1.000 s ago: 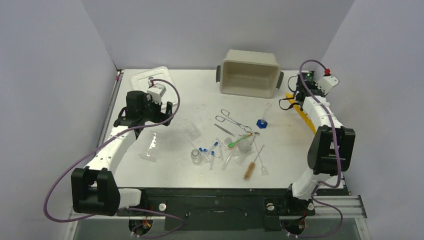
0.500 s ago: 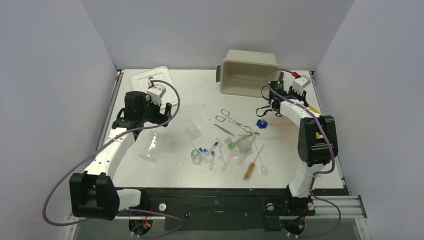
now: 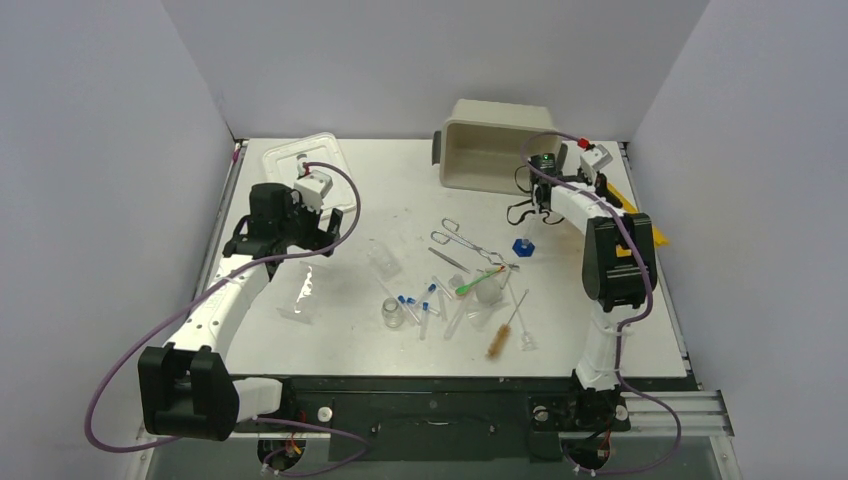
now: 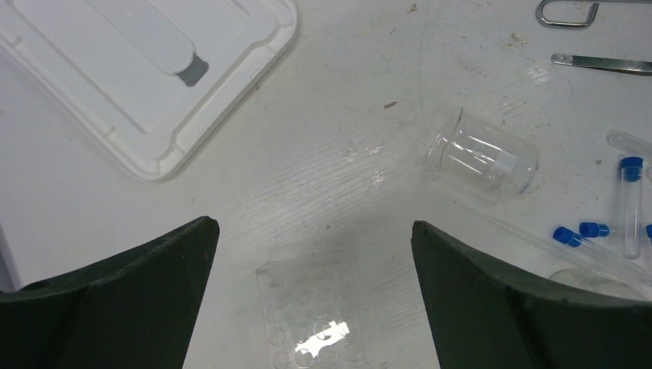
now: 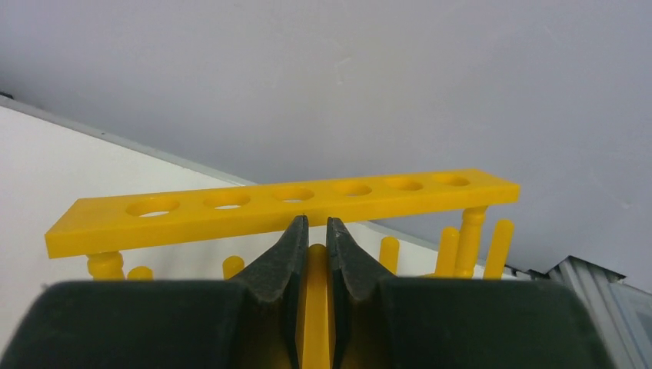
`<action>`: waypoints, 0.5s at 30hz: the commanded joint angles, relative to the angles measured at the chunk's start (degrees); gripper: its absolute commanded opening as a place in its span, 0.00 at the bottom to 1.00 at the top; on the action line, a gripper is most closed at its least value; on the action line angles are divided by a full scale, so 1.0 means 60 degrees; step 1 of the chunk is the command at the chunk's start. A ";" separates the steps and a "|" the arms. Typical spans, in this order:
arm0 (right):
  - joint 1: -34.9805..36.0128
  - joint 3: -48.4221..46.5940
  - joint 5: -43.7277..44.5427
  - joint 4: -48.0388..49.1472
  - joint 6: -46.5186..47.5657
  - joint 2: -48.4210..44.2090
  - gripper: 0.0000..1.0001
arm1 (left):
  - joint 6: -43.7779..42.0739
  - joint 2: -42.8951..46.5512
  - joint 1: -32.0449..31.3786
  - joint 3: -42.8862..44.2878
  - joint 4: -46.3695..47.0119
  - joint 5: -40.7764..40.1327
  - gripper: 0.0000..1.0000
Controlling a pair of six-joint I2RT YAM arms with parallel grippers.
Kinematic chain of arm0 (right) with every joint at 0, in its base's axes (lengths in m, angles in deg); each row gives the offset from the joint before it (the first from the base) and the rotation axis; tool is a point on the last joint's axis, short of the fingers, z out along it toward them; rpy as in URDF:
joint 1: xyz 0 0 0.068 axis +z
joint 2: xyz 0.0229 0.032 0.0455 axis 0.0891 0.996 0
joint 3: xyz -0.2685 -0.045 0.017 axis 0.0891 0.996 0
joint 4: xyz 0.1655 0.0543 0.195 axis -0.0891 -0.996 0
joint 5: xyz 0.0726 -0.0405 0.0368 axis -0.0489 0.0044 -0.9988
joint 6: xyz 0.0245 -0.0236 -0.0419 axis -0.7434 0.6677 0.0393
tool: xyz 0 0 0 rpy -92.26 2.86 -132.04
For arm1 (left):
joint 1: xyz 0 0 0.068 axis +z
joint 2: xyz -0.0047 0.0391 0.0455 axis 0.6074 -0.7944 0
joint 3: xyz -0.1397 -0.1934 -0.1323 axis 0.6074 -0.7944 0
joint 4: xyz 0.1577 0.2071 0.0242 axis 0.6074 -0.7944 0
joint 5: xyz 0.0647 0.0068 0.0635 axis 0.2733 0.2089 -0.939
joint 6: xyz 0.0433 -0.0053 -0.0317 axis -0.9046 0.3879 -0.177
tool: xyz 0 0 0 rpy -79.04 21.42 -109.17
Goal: Organize the chemistry lab equipment
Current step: Adjust the test tube rack at the center of the board.
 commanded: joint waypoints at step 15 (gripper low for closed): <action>0.0251 -0.2374 0.2186 -0.8974 -0.8638 0.0447 0.24 | -0.0352 0.0399 0.0007 0.0717 -0.0133 -0.0249 0.96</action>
